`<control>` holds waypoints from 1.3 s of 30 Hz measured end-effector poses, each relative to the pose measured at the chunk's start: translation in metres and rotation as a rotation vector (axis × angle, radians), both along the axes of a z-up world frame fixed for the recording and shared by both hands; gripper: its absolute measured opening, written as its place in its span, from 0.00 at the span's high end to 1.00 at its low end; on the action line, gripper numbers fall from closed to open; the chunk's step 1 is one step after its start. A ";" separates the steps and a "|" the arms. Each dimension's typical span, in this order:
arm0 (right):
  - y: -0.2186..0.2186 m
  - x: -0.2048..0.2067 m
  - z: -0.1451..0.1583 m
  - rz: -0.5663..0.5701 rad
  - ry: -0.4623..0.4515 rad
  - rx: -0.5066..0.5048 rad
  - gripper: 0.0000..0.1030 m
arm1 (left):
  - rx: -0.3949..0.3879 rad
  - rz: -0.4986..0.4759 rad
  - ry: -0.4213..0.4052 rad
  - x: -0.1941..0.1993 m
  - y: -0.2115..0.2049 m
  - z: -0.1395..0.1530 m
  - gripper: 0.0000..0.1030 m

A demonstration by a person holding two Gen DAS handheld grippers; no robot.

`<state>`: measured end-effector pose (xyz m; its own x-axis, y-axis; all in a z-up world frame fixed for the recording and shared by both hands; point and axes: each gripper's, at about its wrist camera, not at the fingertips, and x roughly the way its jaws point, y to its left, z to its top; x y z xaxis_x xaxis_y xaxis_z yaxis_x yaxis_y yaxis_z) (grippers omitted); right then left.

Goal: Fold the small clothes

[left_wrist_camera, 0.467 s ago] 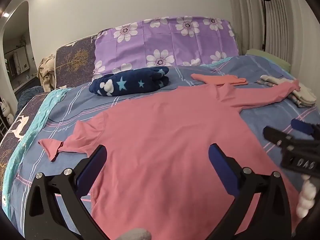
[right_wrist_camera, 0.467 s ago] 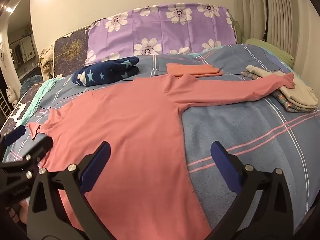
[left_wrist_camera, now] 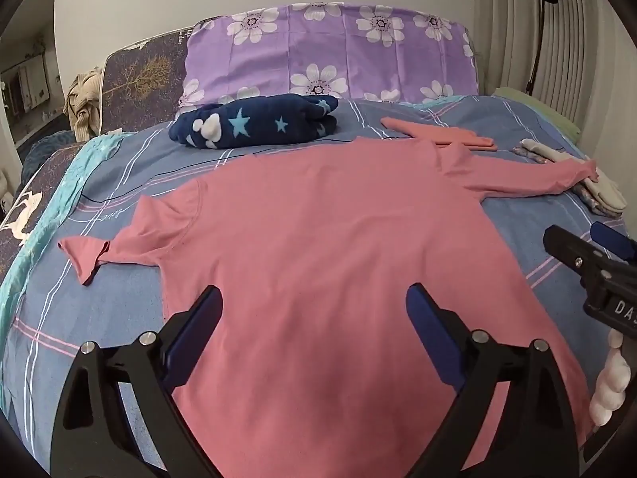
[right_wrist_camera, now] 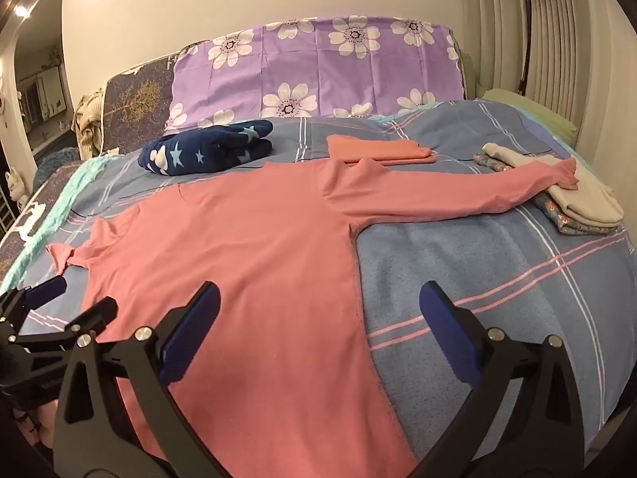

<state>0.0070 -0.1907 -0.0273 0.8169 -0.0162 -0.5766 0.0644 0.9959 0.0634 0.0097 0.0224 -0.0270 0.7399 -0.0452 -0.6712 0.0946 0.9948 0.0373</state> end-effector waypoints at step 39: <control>0.014 -0.009 -0.010 0.101 0.023 0.007 0.35 | -0.032 -0.007 -0.027 -0.013 0.010 -0.002 0.14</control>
